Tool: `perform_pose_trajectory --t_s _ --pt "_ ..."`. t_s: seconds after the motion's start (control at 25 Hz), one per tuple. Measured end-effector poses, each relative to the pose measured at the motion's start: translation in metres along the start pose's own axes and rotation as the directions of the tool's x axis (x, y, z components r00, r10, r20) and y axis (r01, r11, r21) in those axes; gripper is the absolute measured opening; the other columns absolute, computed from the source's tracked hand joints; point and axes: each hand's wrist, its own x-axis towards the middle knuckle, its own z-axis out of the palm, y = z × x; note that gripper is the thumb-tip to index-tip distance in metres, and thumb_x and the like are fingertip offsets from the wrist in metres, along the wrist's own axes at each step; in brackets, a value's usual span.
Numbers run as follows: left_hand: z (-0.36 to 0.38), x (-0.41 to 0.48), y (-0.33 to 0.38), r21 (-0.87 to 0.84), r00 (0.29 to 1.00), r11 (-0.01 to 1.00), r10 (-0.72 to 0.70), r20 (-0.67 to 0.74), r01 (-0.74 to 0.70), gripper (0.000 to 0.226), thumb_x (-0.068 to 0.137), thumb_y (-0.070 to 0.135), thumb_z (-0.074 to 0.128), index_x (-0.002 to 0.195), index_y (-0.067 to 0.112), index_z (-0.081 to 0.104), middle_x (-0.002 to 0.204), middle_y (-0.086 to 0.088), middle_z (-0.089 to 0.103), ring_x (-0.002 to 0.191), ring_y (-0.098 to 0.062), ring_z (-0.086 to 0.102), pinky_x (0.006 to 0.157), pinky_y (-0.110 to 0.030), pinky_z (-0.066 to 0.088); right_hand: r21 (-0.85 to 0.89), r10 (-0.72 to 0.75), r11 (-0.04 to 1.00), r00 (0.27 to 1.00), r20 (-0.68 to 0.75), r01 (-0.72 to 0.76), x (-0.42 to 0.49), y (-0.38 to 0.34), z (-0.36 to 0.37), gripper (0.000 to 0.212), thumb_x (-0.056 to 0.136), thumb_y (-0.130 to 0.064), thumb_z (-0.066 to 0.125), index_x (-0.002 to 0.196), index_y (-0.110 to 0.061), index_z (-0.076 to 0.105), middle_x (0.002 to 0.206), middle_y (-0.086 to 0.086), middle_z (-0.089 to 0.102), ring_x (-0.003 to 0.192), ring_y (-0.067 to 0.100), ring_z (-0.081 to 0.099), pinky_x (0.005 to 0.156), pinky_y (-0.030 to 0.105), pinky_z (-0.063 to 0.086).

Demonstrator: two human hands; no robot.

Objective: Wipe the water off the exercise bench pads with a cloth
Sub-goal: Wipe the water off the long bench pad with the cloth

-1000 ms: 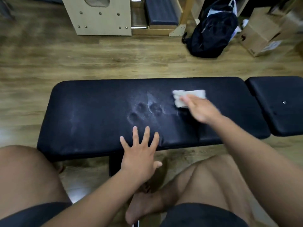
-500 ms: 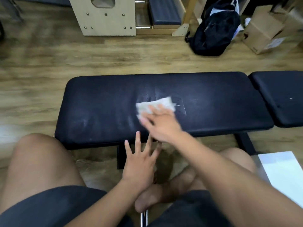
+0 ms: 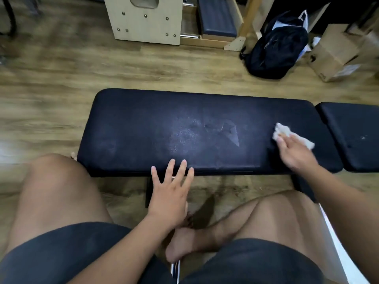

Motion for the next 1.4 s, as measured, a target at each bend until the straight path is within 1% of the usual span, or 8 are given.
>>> perform_pose_trajectory --t_s 0.16,0.28,0.48,0.8,0.96,1.2,1.32,1.4 --pt "-0.003 0.005 0.000 -0.048 0.998 0.999 -0.027 -0.049 0.024 0.080 0.086 0.035 0.054 0.155 0.024 0.015 0.164 -0.005 0.013 0.149 -0.035 0.009 0.109 -0.073 0.012 -0.015 0.194 0.980 0.972 -0.134 -0.198 -0.028 -0.049 0.019 0.066 0.094 -0.058 0.011 0.129 -0.019 0.052 0.135 0.017 0.048 0.125 0.039 0.042 0.105 0.051 0.033" --pt "-0.007 0.010 -0.008 -0.206 0.970 0.976 -0.110 -0.218 0.065 0.075 0.074 0.027 0.066 0.145 0.020 0.041 0.147 -0.007 0.046 0.135 -0.034 0.040 0.101 -0.063 0.038 -0.036 -0.054 0.998 0.995 -0.089 0.051 -0.088 -0.144 0.057 0.062 0.095 -0.058 0.012 0.144 -0.029 0.038 0.154 0.006 0.031 0.141 0.033 0.025 0.115 0.049 0.017" --pt "-0.007 0.014 -0.035 -0.315 0.910 0.945 -0.201 -0.362 0.083 0.066 0.074 0.015 0.069 0.137 0.012 0.050 0.139 -0.012 0.053 0.127 -0.035 0.047 0.090 -0.054 0.049 -0.049 -0.457 0.888 0.889 0.036 0.458 -0.142 -0.171 0.082 0.059 0.092 -0.059 0.016 0.145 -0.037 0.033 0.156 -0.005 0.028 0.144 0.025 0.021 0.118 0.043 0.015" --pt "0.009 0.023 -0.025 -0.256 0.936 0.962 -0.173 -0.305 0.095 0.075 0.081 0.028 0.069 0.148 0.020 0.035 0.160 -0.012 0.023 0.149 -0.038 0.013 0.115 -0.068 0.012 0.052 0.127 0.991 0.992 -0.007 -0.127 -0.024 0.065 0.002 0.056 0.097 -0.054 0.027 0.148 -0.030 0.029 0.159 0.008 0.019 0.144 0.031 0.019 0.116 0.046 0.021" --pt "0.015 0.028 -0.018 -0.227 0.954 0.971 -0.136 -0.268 0.075 0.079 0.081 0.045 0.056 0.152 0.024 0.028 0.164 -0.010 0.013 0.150 -0.038 0.006 0.111 -0.074 0.006 0.184 0.242 0.959 0.961 -0.136 -0.216 -0.040 0.021 0.020 0.068 0.092 -0.061 0.018 0.141 -0.022 0.042 0.152 0.013 0.033 0.139 0.036 0.028 0.113 0.050 0.024" --pt "0.013 0.036 -0.016 -0.366 0.938 0.928 -0.191 -0.289 0.076 0.088 0.076 0.051 0.051 0.154 0.025 0.021 0.165 -0.009 -0.007 0.149 -0.042 -0.012 0.109 -0.074 0.001 0.048 -0.304 0.951 0.952 -0.031 0.305 -0.151 -0.144 0.088 0.068 0.092 -0.056 0.016 0.150 -0.022 0.027 0.160 0.006 0.013 0.148 0.029 0.000 0.120 0.048 0.004" --pt "0.012 0.035 -0.017 -0.340 0.951 0.938 -0.159 -0.264 0.062 0.092 0.073 0.056 0.044 0.156 0.027 0.016 0.165 -0.009 -0.012 0.147 -0.044 -0.015 0.108 -0.076 0.000 0.023 -0.530 0.847 0.848 -0.013 0.531 -0.139 -0.120 0.088 0.060 0.095 -0.051 0.027 0.148 -0.023 0.032 0.160 0.004 0.016 0.148 0.027 0.003 0.120 0.048 0.007" --pt "0.011 0.036 -0.015 -0.252 0.968 0.964 -0.142 -0.207 0.088 0.093 0.074 0.058 0.043 0.156 0.034 0.009 0.164 -0.009 -0.013 0.145 -0.050 -0.015 0.108 -0.077 0.000 -0.010 -0.465 0.885 0.879 -0.108 0.466 -0.117 -0.066 0.086 0.056 0.094 -0.046 0.036 0.145 -0.022 0.038 0.155 0.008 0.031 0.144 0.031 0.021 0.116 0.049 0.022"
